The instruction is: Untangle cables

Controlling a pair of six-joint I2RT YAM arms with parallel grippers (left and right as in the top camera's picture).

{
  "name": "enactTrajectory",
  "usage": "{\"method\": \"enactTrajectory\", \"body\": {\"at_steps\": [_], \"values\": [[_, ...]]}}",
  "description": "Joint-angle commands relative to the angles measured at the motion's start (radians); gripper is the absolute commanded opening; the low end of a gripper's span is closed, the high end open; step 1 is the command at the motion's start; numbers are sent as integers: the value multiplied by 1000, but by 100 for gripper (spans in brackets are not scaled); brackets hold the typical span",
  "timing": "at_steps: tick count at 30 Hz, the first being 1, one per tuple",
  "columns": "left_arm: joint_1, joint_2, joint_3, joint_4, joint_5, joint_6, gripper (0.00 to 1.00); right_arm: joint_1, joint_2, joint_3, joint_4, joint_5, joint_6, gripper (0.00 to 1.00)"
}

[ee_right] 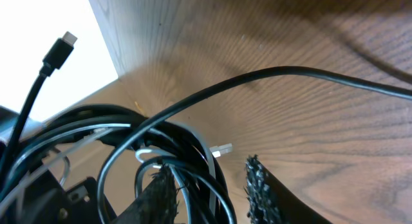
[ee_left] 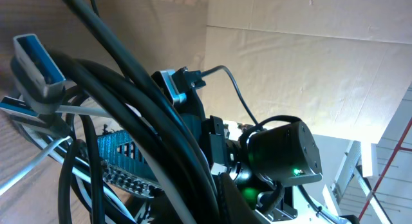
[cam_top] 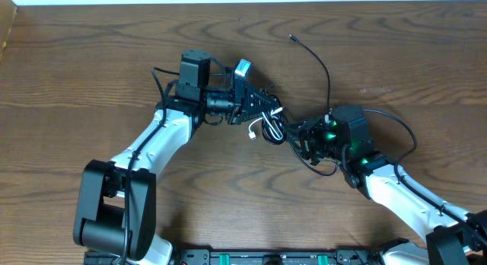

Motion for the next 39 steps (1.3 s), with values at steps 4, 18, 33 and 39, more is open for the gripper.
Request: {"method": "enactTrajectory", "body": {"at_steps": [4,18,33,39], "values": [[2,-14,14,6,32,-43,6,34,-1,3,2,46,89,35],[4,-14,14,7,31,43,8,27,-3,3,-68,173,-212,1],[129,-14,14,9,-92,161,7,-137,-219,3,-549,413,-633,2],[100,-14,14,10,-27,162,8,-139,-272,3,-502,225,-717,20]]}}
